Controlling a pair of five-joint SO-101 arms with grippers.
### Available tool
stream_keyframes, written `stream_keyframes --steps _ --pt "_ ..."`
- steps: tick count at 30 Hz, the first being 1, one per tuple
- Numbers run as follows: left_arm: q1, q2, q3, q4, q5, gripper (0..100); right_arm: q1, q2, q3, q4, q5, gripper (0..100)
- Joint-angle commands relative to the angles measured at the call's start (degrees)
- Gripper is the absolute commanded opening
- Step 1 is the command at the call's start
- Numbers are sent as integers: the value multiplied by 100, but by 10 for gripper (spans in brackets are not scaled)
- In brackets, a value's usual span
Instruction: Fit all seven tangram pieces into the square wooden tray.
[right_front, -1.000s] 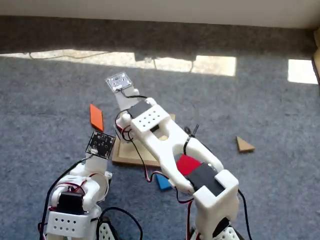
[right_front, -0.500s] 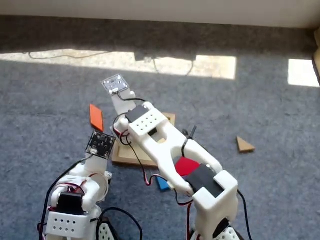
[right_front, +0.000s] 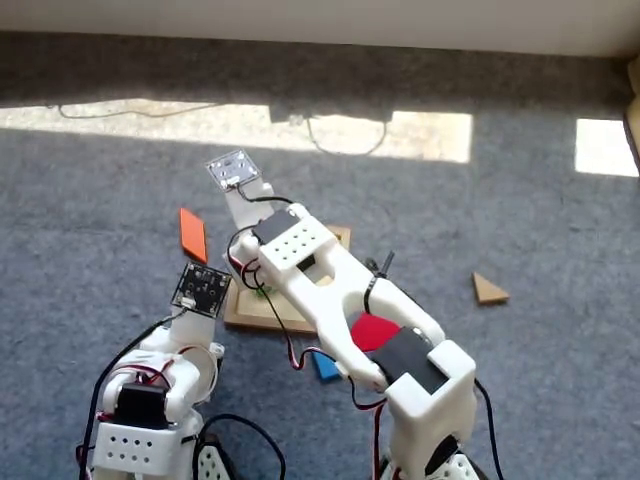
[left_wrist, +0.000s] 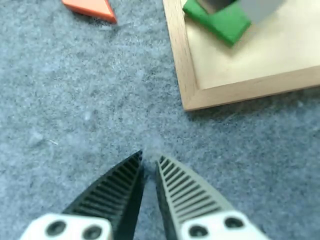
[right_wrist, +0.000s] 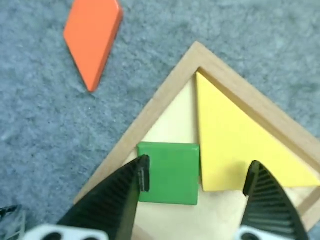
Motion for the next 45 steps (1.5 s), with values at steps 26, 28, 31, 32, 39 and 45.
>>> stream_keyframes --steps 26,28,31,32,39,45 --pt "75 -119 119 -9 53 6 1798 -365 848 716 -35 4" --pt "75 -119 119 -9 53 6 1868 -365 998 558 -35 4" --pt "75 -119 119 -9 53 6 2141 -365 1033 549 -35 4" --pt "75 -119 119 -9 53 6 2264 -365 1042 549 -26 4" --pt "75 -119 119 -9 53 6 2949 -356 927 66 993 4" --pt "75 -119 119 -9 53 6 3380 101 295 110 1380 4"
